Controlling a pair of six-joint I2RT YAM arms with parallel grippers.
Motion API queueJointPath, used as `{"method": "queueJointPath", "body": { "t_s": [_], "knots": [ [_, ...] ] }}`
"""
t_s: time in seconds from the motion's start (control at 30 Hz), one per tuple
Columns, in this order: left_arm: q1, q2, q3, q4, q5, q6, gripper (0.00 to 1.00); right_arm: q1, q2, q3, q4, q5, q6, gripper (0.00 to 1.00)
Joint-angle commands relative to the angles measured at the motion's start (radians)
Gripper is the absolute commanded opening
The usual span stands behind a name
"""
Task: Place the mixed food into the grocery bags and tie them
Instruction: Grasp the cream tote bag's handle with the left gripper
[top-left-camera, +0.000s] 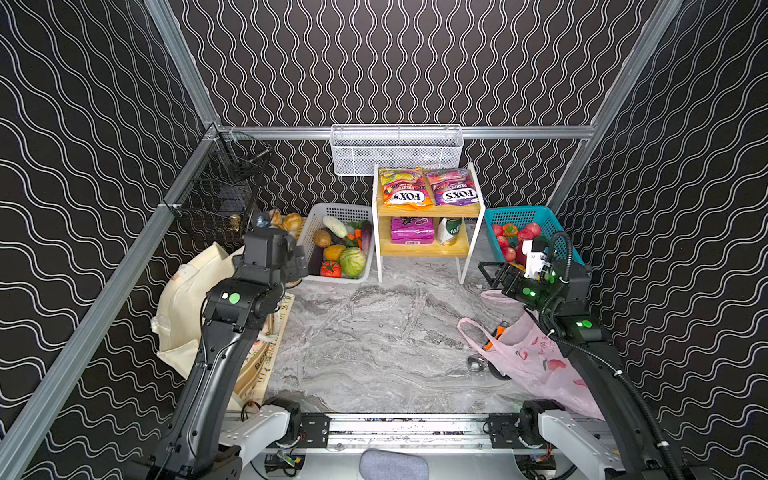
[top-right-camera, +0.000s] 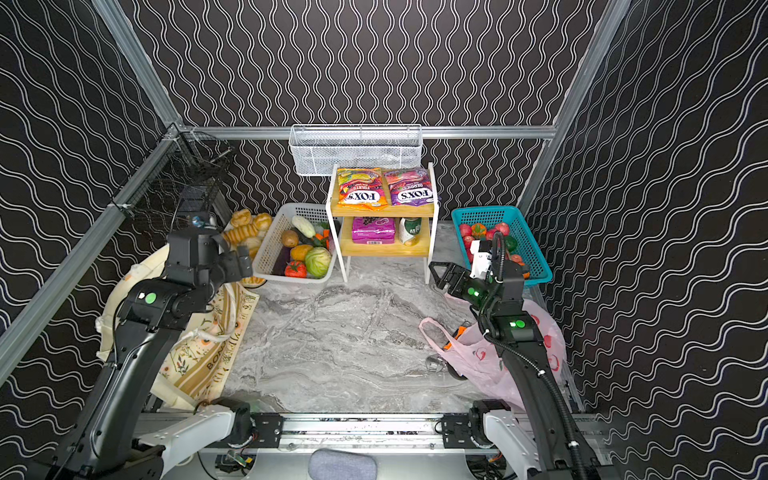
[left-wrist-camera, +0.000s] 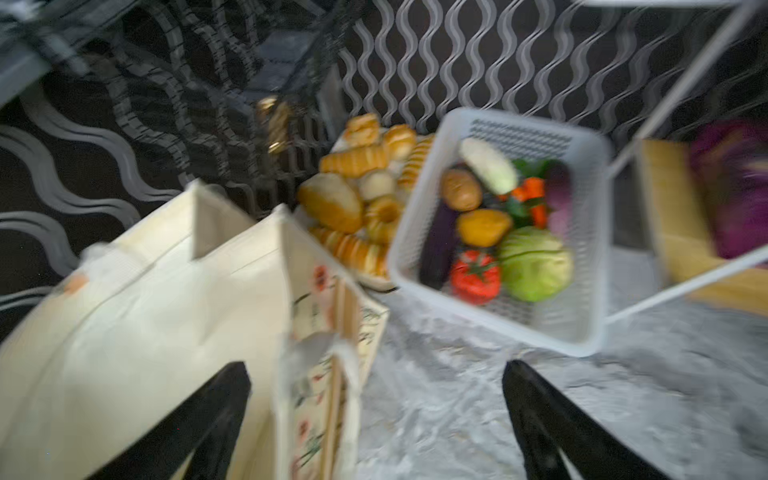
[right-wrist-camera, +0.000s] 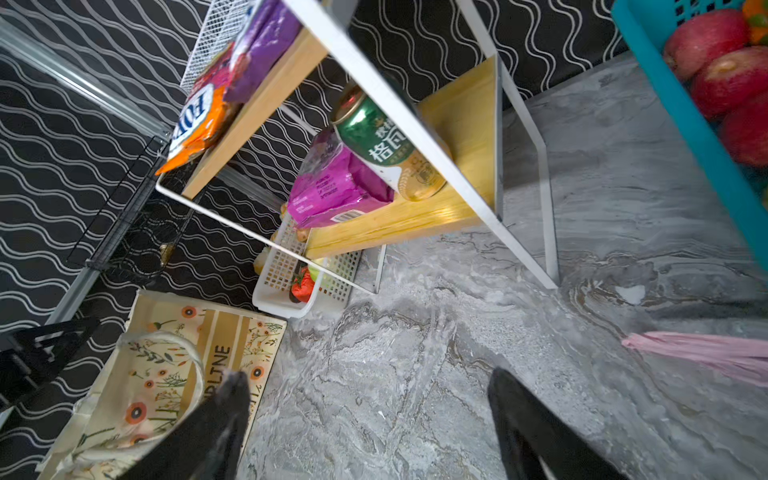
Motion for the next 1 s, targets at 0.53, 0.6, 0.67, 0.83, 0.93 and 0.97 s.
{"method": "queueJointPath", "body": {
  "t_s": [0.53, 0.6, 0.67, 0.83, 0.93, 0.97],
  "knots": [
    [0.080, 0.049, 0.034, -0.400, 0.502, 0.105, 0.00, 0.106, 0.009, 0.058, -0.043, 0.172, -0.075, 0.91],
    [0.080, 0.066, 0.095, -0.456, 0.549, 0.078, 0.00, 0.105, 0.014, 0.067, -0.041, 0.183, -0.085, 0.91],
    [0.077, 0.075, 0.124, -0.495, 0.640, 0.067, 0.00, 0.105, 0.024, 0.078, -0.032, 0.173, -0.085, 0.92],
    [0.065, 0.072, 0.097, -0.434, 0.863, -0.094, 0.00, 0.106, 0.043, 0.062, 0.012, 0.100, -0.048, 0.91],
    [0.005, 0.055, 0.054, -0.276, 0.963, -0.219, 0.00, 0.106, 0.078, 0.033, 0.046, 0.010, -0.012, 0.91],
    [-0.030, 0.055, 0.043, -0.228, 0.983, -0.259, 0.00, 0.106, 0.094, 0.028, 0.046, -0.025, 0.004, 0.91]
  ]
}}
